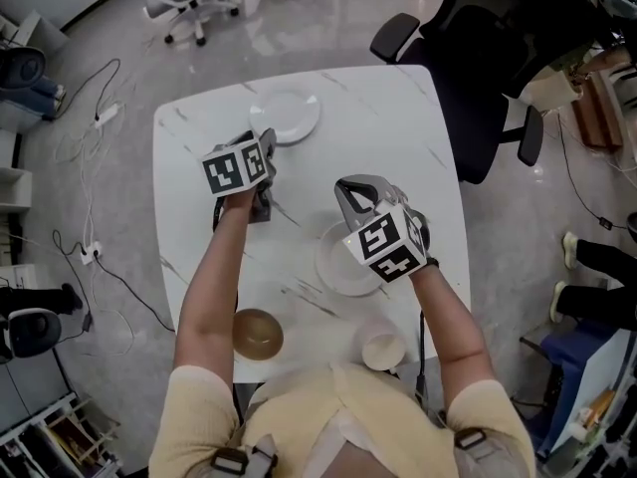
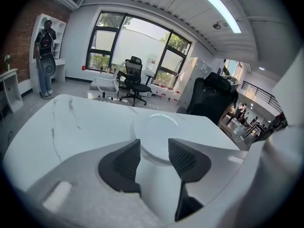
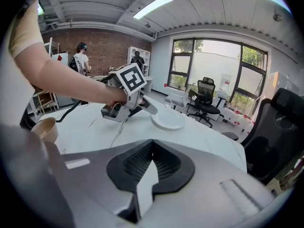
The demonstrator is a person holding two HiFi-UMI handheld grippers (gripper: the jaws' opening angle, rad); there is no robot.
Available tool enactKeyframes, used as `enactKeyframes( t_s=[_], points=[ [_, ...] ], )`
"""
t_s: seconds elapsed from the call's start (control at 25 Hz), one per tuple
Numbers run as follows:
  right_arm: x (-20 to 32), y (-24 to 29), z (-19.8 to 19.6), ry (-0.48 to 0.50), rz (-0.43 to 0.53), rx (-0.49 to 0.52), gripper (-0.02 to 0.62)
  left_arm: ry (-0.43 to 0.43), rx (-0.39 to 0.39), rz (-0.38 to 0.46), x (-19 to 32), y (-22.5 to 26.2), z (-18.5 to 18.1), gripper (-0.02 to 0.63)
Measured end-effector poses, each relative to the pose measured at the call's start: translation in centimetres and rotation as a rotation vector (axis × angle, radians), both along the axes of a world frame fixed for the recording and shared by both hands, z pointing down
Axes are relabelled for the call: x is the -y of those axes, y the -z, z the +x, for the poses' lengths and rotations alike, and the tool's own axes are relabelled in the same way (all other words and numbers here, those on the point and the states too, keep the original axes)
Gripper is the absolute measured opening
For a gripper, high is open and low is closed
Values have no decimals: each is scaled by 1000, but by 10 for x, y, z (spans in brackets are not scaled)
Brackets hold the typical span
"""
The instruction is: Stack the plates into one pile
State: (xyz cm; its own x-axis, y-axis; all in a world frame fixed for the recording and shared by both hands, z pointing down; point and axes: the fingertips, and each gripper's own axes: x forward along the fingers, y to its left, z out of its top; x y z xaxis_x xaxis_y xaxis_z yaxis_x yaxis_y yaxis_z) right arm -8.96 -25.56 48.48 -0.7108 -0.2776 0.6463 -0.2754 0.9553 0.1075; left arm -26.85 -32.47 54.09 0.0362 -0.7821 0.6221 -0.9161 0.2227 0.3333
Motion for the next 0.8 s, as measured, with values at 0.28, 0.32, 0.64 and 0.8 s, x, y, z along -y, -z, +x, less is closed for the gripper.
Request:
enactKeyframes(
  t_s=[0.28, 0.32, 0.64, 0.8],
  points=[
    [1, -13, 0, 13, 26, -28, 3, 26, 64, -2, 6, -8, -4, 193],
    [1, -15, 1, 13, 23, -29, 3, 37, 70, -1, 7, -8, -5, 193],
    [3, -15, 2, 13, 26, -16, 3, 55, 118, -85, 11, -18, -9, 192],
    [5, -14, 3, 12, 29, -6, 3, 56, 74, -107, 11, -21, -10, 195]
  ],
)
